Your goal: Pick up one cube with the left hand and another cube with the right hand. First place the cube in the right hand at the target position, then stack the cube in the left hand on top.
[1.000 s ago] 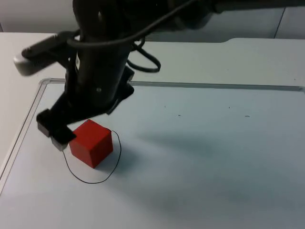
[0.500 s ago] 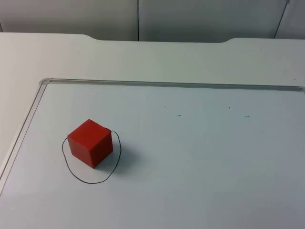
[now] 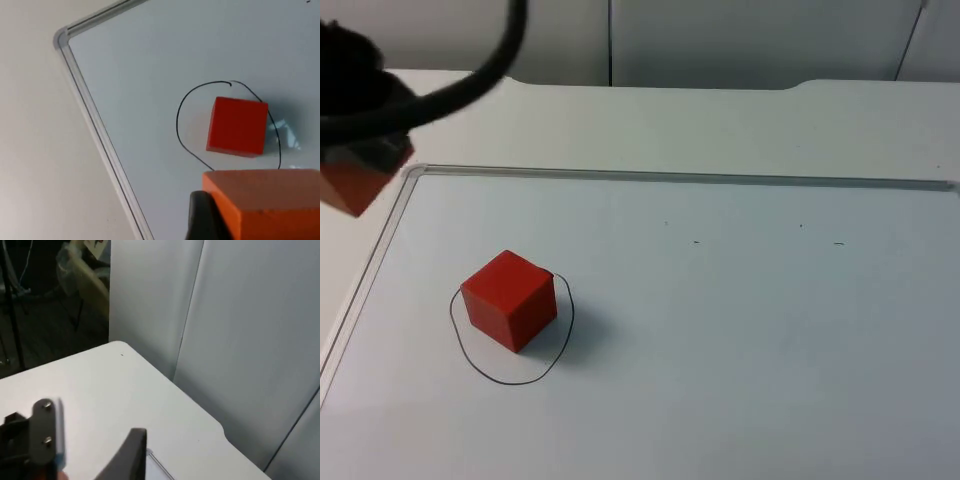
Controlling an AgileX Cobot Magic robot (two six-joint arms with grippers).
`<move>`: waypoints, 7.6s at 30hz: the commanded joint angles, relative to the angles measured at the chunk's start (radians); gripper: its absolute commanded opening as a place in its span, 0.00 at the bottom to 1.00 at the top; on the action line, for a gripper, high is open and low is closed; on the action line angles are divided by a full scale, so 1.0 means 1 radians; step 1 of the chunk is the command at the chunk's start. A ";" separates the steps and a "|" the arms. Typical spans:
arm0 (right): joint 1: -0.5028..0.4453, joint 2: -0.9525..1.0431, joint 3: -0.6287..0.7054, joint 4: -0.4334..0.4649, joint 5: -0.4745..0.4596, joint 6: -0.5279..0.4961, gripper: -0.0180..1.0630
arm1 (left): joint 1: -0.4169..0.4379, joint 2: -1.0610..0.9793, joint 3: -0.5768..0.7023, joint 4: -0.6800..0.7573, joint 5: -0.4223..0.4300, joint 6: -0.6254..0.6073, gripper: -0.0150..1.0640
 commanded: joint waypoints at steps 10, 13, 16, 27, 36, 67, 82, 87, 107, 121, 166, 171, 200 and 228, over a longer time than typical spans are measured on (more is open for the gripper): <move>0.003 -0.326 0.370 0.000 -0.134 0.037 0.99 | 0.015 0.267 -0.146 -0.129 -0.081 0.225 0.01; 0.003 -0.416 0.455 0.000 -0.177 0.063 0.99 | 0.059 0.329 -0.146 -0.220 -0.104 0.321 0.01; 0.003 -0.460 0.491 0.000 -0.195 0.079 0.99 | 0.085 0.367 -0.146 -0.305 -0.106 0.422 0.01; 0.003 -0.502 0.522 0.026 -0.188 0.114 0.99 | 0.112 0.480 -0.146 -0.386 -0.162 0.458 0.01; 0.003 -0.502 0.522 0.031 -0.182 0.114 0.99 | 0.112 0.532 -0.146 -0.415 -0.200 0.494 0.01; 0.003 -0.502 0.522 0.024 -0.187 0.111 0.99 | 0.112 0.609 -0.146 -0.418 -0.246 0.516 0.01; 0.003 -0.502 0.522 0.024 -0.187 0.106 0.99 | 0.112 0.611 -0.146 -0.418 -0.255 0.511 0.22; 0.003 -0.502 0.522 0.024 -0.187 0.106 0.99 | 0.112 0.611 -0.146 -0.418 -0.255 0.511 0.30; 0.003 -0.502 0.522 0.024 -0.187 0.106 0.99 | 0.112 0.565 -0.181 -0.420 -0.219 0.509 0.78; 0.003 -0.502 0.522 0.029 -0.166 0.047 0.99 | 0.112 0.095 -0.413 -0.426 -0.015 0.511 0.78; 0.003 -1.345 1.255 0.022 0.160 0.245 0.99 | 0.112 -1.214 0.342 -0.227 0.382 0.296 0.78; 0.003 -1.345 1.305 0.000 0.203 0.272 0.99 | 0.112 -1.214 0.342 -0.220 0.377 0.296 0.78; 0.003 -1.345 1.303 0.000 0.203 0.272 0.99 | 0.112 -1.214 0.380 -0.229 0.296 0.268 0.78; 0.003 -1.345 1.303 0.000 0.201 0.270 0.99 | 0.112 -1.214 0.380 -0.214 0.296 0.246 0.99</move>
